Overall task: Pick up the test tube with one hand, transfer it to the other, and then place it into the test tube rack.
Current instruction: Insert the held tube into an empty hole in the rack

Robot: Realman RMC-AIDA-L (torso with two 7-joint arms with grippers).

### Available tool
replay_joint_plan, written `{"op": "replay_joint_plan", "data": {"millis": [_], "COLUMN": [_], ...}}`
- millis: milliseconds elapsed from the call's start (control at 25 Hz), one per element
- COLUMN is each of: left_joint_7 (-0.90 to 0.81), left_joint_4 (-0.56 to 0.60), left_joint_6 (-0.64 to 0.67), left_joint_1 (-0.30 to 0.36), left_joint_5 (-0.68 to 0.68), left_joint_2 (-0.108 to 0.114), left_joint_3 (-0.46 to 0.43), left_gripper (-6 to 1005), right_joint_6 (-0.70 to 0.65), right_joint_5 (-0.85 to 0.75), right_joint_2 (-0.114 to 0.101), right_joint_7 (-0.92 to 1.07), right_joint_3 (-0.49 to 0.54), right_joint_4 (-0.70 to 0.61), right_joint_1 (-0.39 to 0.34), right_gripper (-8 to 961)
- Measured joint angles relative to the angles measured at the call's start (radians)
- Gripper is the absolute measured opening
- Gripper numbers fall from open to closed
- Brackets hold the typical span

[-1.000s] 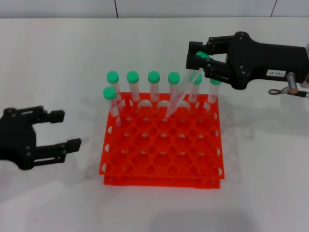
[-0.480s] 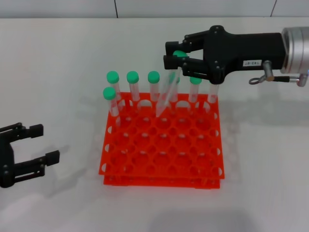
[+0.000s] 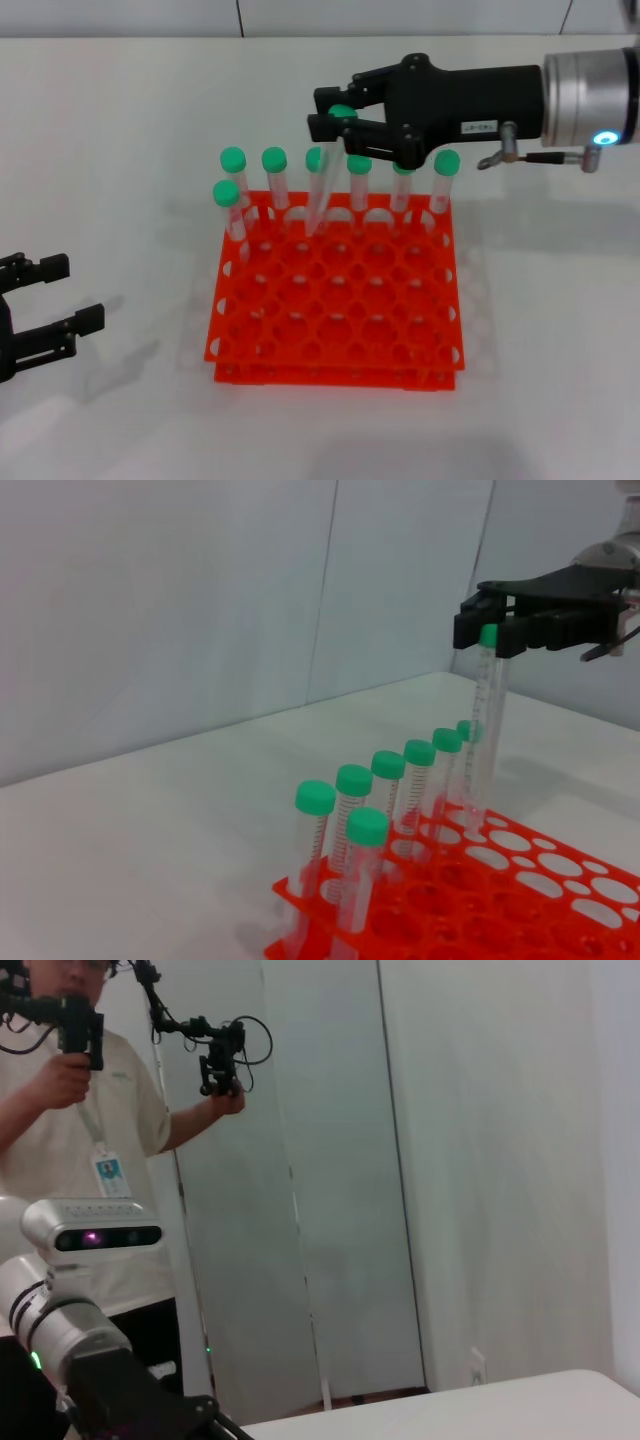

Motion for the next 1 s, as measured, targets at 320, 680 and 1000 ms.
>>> {"op": "replay_joint_plan", "data": {"millis": [320,680,1000], "left_joint_7": [-0.001,0.001,0.001], "left_joint_4": [-0.001,-0.001,-0.006], "left_joint_6": [0.002,-0.003,-0.004], "left_joint_1": [0.001,0.01,0.002], "left_joint_5": [0.02,0.031,0.042], "left_joint_2": [0.001,0.001,0.0], "left_joint_3": [-0.048,-0.053,-0.054], "left_gripper": [742,741,741], "right_joint_6": [0.146,0.256,0.296], "right_joint_5": [0.118,0.181,0.196], "right_joint_2": [0.0,0.001,0.001], "right_joint_7": [0.0,-0.003,-0.004], "right_joint_3": [-0.176,-0.293,-0.324], "right_joint_4": [-0.006,-0.041,-0.042], "right_joint_1": [0.014,0.01,0.009], "right_gripper": [264,264,265]}}
